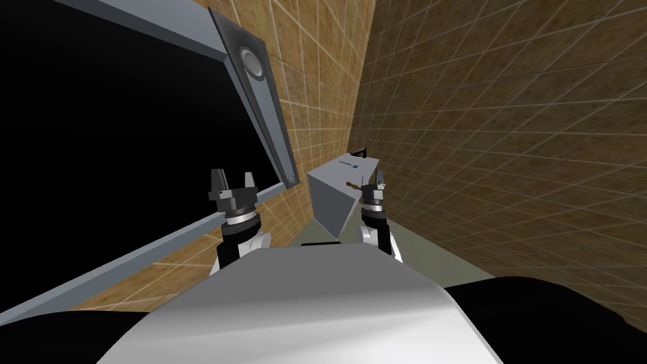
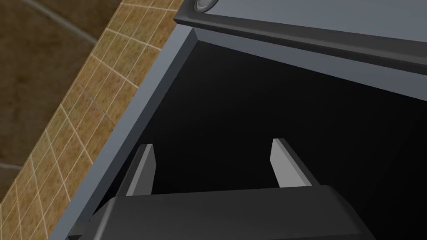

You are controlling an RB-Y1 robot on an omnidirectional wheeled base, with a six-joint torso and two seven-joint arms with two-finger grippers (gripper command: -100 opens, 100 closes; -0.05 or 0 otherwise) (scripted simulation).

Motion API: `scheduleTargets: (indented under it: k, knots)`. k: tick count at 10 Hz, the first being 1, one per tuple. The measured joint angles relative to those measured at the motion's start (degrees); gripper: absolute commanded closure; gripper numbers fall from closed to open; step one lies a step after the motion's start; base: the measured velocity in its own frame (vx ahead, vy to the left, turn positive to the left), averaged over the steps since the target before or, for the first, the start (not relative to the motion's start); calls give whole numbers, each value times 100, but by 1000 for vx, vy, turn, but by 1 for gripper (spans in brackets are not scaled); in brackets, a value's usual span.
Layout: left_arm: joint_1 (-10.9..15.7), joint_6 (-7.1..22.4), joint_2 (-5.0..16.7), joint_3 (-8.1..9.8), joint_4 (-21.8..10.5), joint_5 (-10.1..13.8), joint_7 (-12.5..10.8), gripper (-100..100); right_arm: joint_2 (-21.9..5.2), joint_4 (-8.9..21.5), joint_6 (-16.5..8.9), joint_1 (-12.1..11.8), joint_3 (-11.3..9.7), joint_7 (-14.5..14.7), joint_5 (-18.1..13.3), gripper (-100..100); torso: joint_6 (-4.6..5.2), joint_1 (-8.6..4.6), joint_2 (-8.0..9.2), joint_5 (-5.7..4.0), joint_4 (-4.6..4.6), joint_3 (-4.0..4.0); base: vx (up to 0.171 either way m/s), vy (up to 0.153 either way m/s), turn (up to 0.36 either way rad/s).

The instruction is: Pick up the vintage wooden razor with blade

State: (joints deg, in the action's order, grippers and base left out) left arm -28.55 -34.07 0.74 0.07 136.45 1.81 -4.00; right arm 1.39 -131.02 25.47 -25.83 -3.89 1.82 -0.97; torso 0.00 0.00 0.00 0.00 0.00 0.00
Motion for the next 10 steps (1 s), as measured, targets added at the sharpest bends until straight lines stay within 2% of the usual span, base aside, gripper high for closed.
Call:
scheduleTargets:
  k: [2,4,6,10]
  knots:
    - [1,0,0,0,0,0,0,0,-257,-14,91,-68,134,-69,-72,-100,0,7,22,2,5,12,-78,50,38]
    - [1,0,-1,-1,0,0,0,0,-569,-83,236,-207,386,-207,-218,-100,0,21,40,5,9,23,-103,58,73]
    - [2,0,-1,-1,0,0,0,0,-856,-100,492,-372,724,-400,-450,-100,-1,20,50,5,11,29,-113,53,71]
    - [1,0,0,0,0,0,0,0,-1168,-195,876,-668,1288,-748,-844,-100,0,9,29,2,8,18,-71,35,111]
